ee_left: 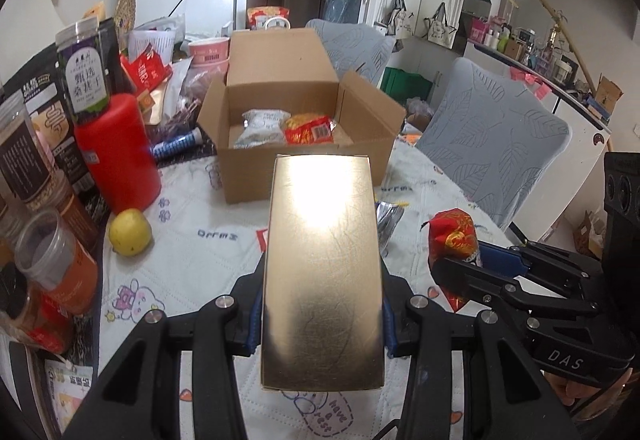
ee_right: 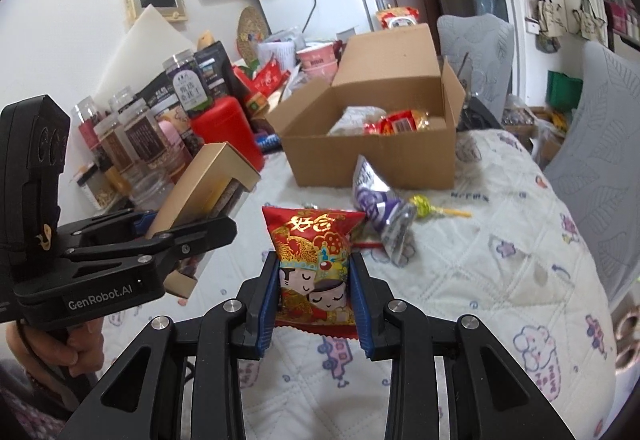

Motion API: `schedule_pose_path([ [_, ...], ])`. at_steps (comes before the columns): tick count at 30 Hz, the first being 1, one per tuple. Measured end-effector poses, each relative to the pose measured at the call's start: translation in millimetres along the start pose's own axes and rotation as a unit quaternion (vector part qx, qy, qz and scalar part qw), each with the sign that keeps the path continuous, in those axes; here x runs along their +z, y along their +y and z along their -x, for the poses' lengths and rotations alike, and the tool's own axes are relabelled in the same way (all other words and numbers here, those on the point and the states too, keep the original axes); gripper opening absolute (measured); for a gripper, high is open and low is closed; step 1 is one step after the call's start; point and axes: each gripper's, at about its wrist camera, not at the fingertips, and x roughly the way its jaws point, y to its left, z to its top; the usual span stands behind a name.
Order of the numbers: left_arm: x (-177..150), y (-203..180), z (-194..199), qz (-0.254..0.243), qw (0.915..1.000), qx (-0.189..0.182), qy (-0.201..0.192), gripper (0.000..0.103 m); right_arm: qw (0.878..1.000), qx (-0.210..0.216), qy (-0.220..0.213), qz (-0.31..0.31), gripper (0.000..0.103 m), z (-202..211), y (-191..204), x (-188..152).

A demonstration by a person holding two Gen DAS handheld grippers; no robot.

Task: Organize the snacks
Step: 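Lift the gold box and red snack pouch and carry them toward the box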

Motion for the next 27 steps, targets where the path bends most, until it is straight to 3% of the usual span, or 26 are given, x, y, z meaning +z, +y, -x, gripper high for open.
schedule_pose_path([
  [27, 107, 10, -15, -0.012, 0.9955, -0.004, -0.093, 0.044, 0.993, -0.022, -0.088, 0.076, 0.032, -4, -2, 116],
])
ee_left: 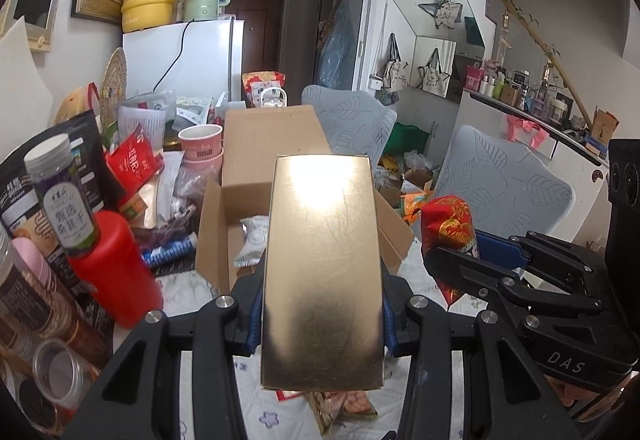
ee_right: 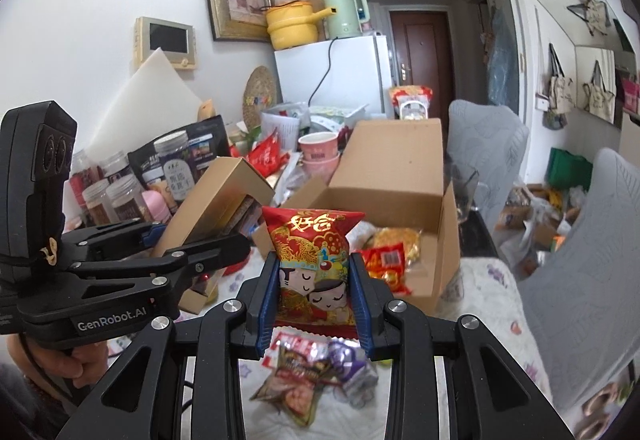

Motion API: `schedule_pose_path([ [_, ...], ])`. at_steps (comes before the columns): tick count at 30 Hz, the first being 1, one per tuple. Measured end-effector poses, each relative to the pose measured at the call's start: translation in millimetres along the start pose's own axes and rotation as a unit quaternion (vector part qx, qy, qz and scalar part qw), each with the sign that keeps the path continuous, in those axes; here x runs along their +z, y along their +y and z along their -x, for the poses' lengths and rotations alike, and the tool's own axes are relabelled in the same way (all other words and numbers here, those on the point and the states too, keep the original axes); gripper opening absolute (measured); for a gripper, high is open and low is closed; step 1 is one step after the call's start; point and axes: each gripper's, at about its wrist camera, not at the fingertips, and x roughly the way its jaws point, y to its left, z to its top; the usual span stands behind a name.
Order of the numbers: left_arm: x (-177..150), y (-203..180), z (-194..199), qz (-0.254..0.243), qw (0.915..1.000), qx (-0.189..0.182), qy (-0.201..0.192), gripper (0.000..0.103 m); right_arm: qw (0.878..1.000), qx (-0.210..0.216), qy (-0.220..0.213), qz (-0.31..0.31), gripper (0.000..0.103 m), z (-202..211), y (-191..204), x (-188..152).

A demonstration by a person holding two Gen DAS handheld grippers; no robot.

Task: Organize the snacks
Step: 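Lift the gold box and red snack pouch and carry them toward the box, then lower the gold box and red pouch into the box and open both tools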

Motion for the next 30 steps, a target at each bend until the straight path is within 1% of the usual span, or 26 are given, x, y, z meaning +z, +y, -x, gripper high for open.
schedule_pose_path([
  [4, 16, 4, -14, 0.002, 1.0000, -0.004, -0.006, 0.044, 1.000, 0.000, -0.006, 0.001, 0.032, -11, -9, 14],
  [9, 38, 7, -33, 0.003, 0.9997, -0.008, -0.022, 0.044, 1.000, -0.016, -0.015, 0.004, 0.032, -28, -23, 32],
  [13, 54, 10, -49, 0.002, 0.9995, -0.010, -0.030, 0.044, 1.000, -0.013, -0.018, -0.003, 0.032, -42, -36, 47],
  [16, 67, 12, -62, 0.002, 0.9992, -0.014, -0.038, 0.044, 1.000, -0.020, -0.023, -0.001, 0.032, -54, -46, 59],
  [20, 80, 18, -80, 0.011, 0.9989, -0.014, -0.043, 0.044, 1.000, -0.015, -0.025, -0.009, 0.032, -71, -58, 73],
  [27, 87, 34, -122, 0.024, 0.9993, -0.003, -0.027, 0.044, 0.999, -0.026, -0.030, -0.007, 0.032, -102, -69, 88],
  [30, 86, 43, -146, 0.029, 0.9995, 0.006, -0.009, 0.044, 0.999, -0.034, -0.025, -0.006, 0.032, -117, -74, 89],
])
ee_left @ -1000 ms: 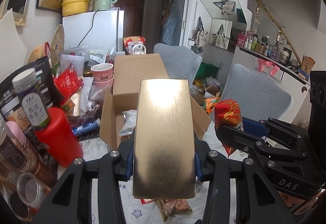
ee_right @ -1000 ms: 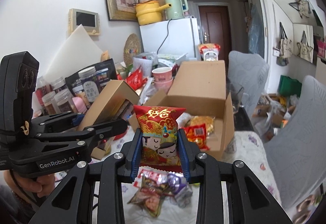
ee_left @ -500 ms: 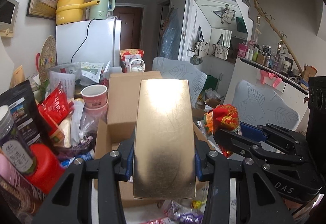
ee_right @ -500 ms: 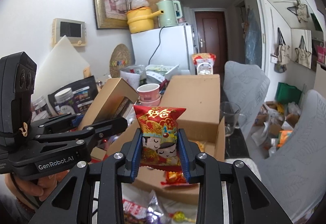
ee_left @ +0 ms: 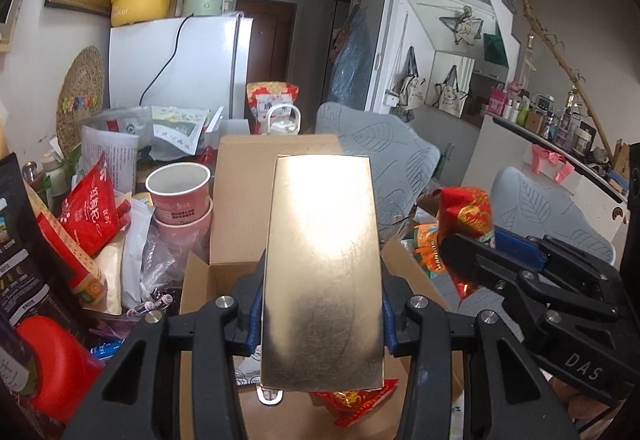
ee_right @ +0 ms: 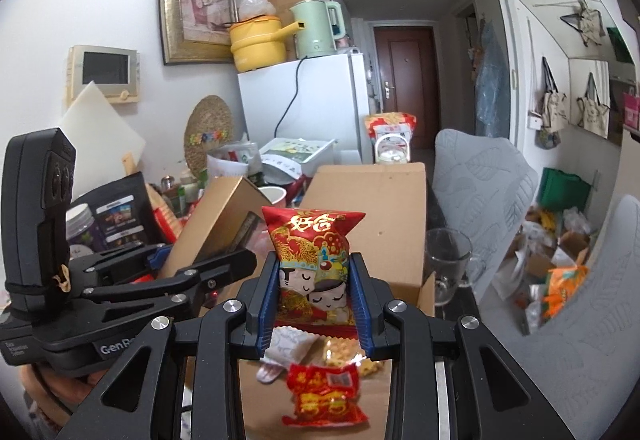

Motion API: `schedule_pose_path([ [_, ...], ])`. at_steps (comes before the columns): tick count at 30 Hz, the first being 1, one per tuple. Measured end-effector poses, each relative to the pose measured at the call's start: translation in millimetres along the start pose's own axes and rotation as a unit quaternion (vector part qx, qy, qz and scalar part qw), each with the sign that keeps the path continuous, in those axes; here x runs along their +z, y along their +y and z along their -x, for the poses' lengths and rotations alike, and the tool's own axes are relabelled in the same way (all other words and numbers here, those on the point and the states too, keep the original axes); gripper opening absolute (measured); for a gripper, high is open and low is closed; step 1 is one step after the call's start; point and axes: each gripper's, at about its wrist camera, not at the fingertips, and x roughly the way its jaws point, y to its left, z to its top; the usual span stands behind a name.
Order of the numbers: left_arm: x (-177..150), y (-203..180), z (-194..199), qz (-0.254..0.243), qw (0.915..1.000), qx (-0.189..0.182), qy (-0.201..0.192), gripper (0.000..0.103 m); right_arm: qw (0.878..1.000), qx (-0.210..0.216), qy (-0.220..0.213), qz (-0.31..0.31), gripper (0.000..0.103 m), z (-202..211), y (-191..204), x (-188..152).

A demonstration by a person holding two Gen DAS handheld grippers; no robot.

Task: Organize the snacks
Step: 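Lower the gold box and red pouch into the box and open both tools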

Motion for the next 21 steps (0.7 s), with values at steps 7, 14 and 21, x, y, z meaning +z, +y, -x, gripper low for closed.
schedule_pose_path([
  [7, -8, 16, -35, 0.005, 0.9993, 0.013, 0.036, 0.044, 0.999, -0.001, 0.033, -0.007, 0.032, -40, -12, -8],
  [14, -14, 28, -57, 0.007, 0.9971, 0.029, 0.070, 0.044, 0.997, 0.005, 0.080, -0.021, 0.032, -77, -25, -28],
  [21, -25, 28, -81, 0.000, 0.9928, 0.033, 0.115, 0.044, 0.990, 0.012, 0.130, -0.047, 0.032, -101, -39, -44],
])
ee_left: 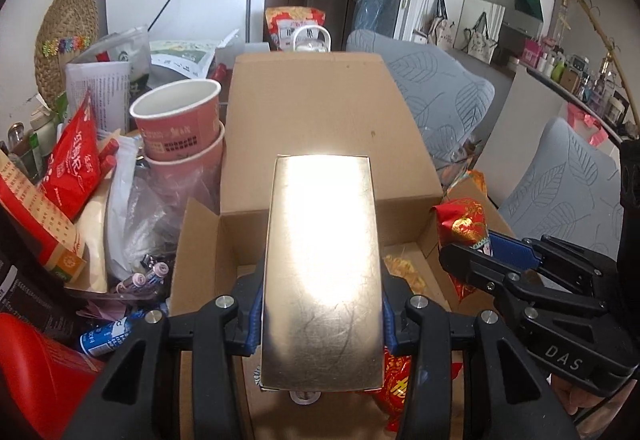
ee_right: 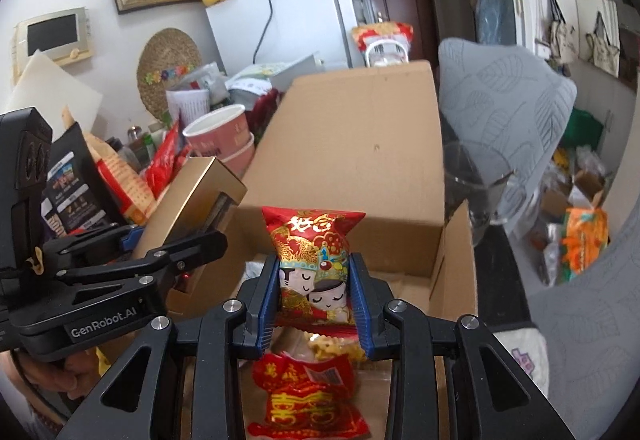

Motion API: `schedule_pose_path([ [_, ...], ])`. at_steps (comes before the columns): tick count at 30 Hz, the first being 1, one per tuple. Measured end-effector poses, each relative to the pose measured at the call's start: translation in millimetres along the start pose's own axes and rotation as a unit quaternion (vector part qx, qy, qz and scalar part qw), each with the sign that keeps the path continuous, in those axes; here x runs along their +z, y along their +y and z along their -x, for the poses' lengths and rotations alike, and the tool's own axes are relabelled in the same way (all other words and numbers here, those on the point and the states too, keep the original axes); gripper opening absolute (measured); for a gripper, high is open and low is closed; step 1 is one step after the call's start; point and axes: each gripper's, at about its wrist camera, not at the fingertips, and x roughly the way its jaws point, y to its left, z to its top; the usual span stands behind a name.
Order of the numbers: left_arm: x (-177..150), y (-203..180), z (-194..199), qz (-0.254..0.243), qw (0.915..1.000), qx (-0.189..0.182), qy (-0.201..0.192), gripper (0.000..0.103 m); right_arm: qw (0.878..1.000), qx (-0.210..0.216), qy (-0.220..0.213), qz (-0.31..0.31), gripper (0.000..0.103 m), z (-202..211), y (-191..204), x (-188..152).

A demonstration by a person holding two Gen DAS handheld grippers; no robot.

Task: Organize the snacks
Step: 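Lower the gold box and red pouch into the box and open both tools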

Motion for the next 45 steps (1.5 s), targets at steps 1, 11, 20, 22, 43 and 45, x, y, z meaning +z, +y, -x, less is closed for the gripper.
schedule_pose_path([
  [1, -1, -2, -3, -0.002, 1.0000, 0.001, 0.006, 0.044, 1.000, -0.004, 0.007, 0.001, 0.033, -4, -1, -1],
  [11, -11, -11, -33, -0.030, 0.9979, 0.028, 0.051, 0.044, 0.997, -0.052, 0.059, 0.014, 0.033, -25, -2, -8],
  [20, -20, -12, -65, -0.030, 0.9916, 0.052, 0.115, 0.044, 0.991, -0.093, 0.085, 0.039, 0.033, -38, 1, -16],
  [22, -23, -13, -69, -0.032, 0.9905, 0.058, 0.120, 0.046, 0.989, -0.104, 0.095, 0.038, 0.033, -42, 0, -17],
  [43, -18, -17, -53, -0.021, 0.9915, 0.061, 0.113, 0.053, 0.992, -0.085, 0.091, 0.025, 0.048, -28, 6, -14],
  [45, -14, -17, -47, -0.022, 0.9924, 0.059, 0.105, 0.053, 0.992, -0.084, 0.088, 0.019, 0.050, -23, 6, -13],
])
